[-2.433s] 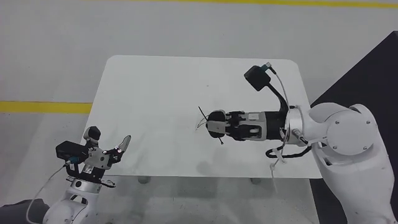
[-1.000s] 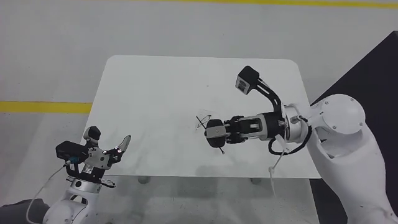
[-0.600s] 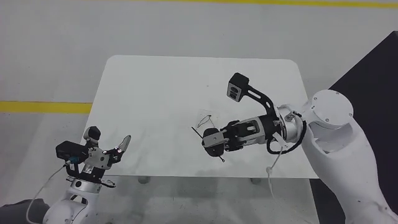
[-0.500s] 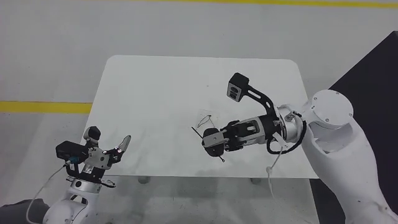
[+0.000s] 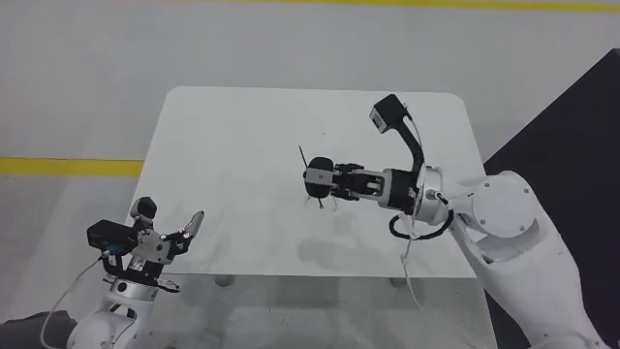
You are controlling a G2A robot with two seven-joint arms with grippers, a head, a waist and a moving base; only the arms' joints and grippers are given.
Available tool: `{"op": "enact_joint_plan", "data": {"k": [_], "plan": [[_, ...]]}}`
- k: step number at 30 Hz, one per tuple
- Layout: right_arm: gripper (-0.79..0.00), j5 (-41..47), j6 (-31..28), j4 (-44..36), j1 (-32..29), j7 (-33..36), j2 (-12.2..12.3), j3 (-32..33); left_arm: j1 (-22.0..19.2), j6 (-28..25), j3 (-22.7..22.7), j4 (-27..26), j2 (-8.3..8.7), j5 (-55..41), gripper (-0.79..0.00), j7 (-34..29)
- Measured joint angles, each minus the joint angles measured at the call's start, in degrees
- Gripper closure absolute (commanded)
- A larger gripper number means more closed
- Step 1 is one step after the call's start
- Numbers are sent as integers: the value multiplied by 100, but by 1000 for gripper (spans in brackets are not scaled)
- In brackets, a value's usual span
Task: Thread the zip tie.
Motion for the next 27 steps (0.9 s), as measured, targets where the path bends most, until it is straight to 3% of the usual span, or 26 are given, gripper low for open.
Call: {"op": "enact_joint_plan", "data": {"k": [7,9,12,15,18,21,27], "plan": [[0,10,-13,-23,9,-20,4,-3,0,0,0,0,0,0,-785,0],[0,-329,-191,-285,-8,-104,56,-177,0,0,0,0,0,0,-785,0],[0,-1840,-297,-758,-211,-513,83,-584,0,0,0,0,0,0,-785,0],[0,-4080,-425,-1050,-437,-1027,105,-873,0,0,0,0,0,0,-785,0],[0,-5348,-403,-1025,-635,-1355,78,-998,0,0,0,0,0,0,-785,0],[0,-5385,-297,-868,-702,-1386,57,-1009,0,0,0,0,0,0,-785,0],[0,-3700,909,-115,-435,-804,-36,-855,0,0,0,0,0,0,-785,0]]}}
